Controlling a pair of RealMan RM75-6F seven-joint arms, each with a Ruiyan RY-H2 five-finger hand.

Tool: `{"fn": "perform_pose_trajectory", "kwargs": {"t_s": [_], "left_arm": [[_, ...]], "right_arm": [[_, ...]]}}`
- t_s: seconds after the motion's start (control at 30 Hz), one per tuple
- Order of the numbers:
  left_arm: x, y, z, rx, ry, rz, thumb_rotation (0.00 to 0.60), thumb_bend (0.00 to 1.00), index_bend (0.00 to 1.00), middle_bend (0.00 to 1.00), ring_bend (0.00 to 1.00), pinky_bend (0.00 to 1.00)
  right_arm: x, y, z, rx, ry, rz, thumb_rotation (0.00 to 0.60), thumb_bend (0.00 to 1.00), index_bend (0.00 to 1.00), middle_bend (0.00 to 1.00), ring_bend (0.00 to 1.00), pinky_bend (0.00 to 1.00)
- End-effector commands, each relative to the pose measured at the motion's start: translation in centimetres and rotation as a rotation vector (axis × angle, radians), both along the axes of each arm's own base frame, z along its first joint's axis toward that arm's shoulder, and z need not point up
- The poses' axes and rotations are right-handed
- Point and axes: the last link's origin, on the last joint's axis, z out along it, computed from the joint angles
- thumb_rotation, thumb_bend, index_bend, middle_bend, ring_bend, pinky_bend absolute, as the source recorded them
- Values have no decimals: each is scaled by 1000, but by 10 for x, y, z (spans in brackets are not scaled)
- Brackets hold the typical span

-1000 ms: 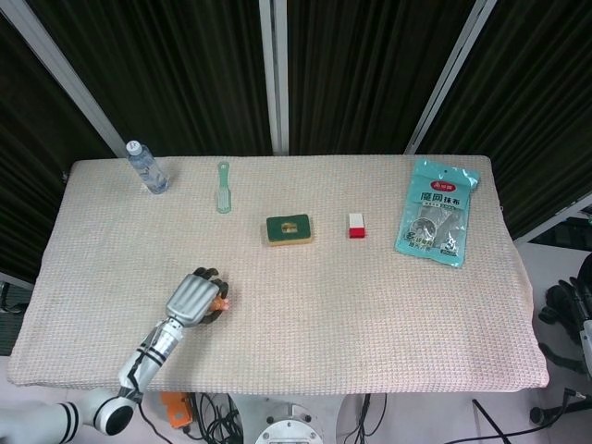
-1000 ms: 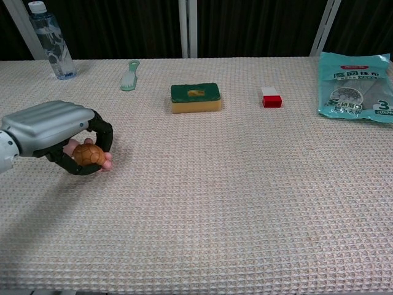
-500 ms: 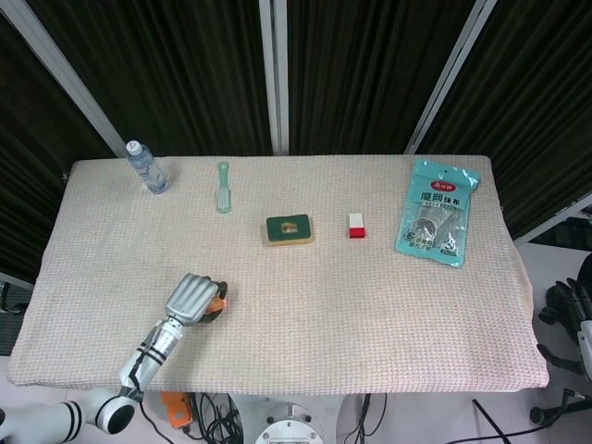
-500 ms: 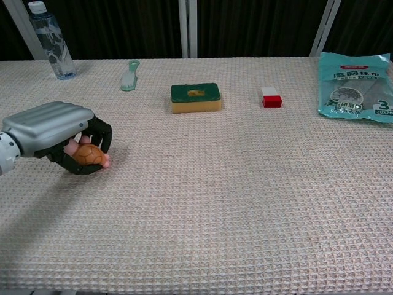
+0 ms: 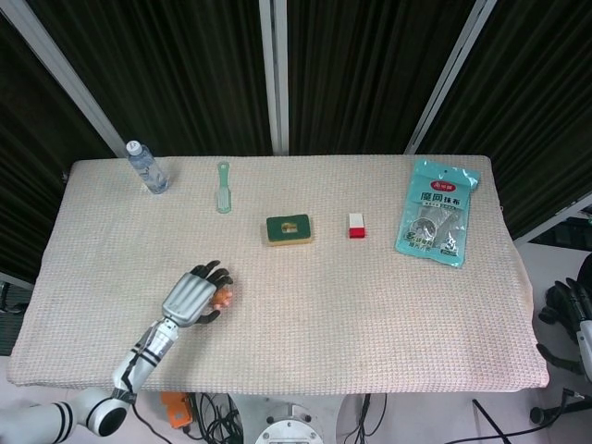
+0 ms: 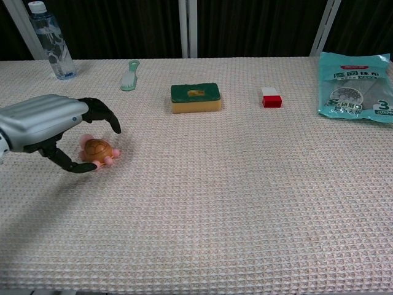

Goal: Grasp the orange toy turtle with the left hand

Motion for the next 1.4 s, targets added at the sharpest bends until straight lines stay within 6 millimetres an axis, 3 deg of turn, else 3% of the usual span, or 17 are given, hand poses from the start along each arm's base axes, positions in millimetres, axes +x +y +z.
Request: {"fn": "perform_pose_trajectory", "kwargs": {"t_s": [0.03, 0.47, 0.77, 1.0, 1.1, 1.23, 1.3, 1.4], "left_arm": [[-1, 1, 0, -4, 7, 6, 600, 209, 314, 244, 111, 317], [-10, 7, -6, 32, 74, 22, 600, 229, 450, 433, 318, 536], [-9, 8, -11, 64, 72, 20, 600, 350, 742, 721, 583, 777], [-7, 7, -11, 65, 69, 30, 600, 352, 794, 781, 637, 826], [-8, 6, -10, 48, 46, 62, 600, 344, 766, 755, 611, 807], [-9, 4, -6, 3, 53, 76, 600, 270, 437, 524, 405, 633], [-7, 4, -3, 12, 48, 65, 600, 261, 350, 460, 341, 584], [-3, 2, 2, 26, 42, 49, 600, 259, 319, 420, 291, 552]], "right_arm": [[1, 0, 0, 1, 1, 2, 600, 102, 0, 0, 0, 0], [1, -1, -3, 13, 0, -1, 600, 103, 0, 0, 0, 0], [-1, 0, -3, 15, 0, -8, 600, 103, 0, 0, 0, 0], [-2, 0, -2, 14, -1, -10, 600, 104, 0, 0, 0, 0], [-2, 0, -3, 14, -1, -9, 600, 105, 0, 0, 0, 0], [-2, 0, -2, 14, 0, -9, 600, 105, 0, 0, 0, 0], [-2, 0, -2, 13, 0, -9, 600, 105, 0, 0, 0, 0], [-1, 0, -2, 12, 0, -9, 600, 105, 0, 0, 0, 0]]}}
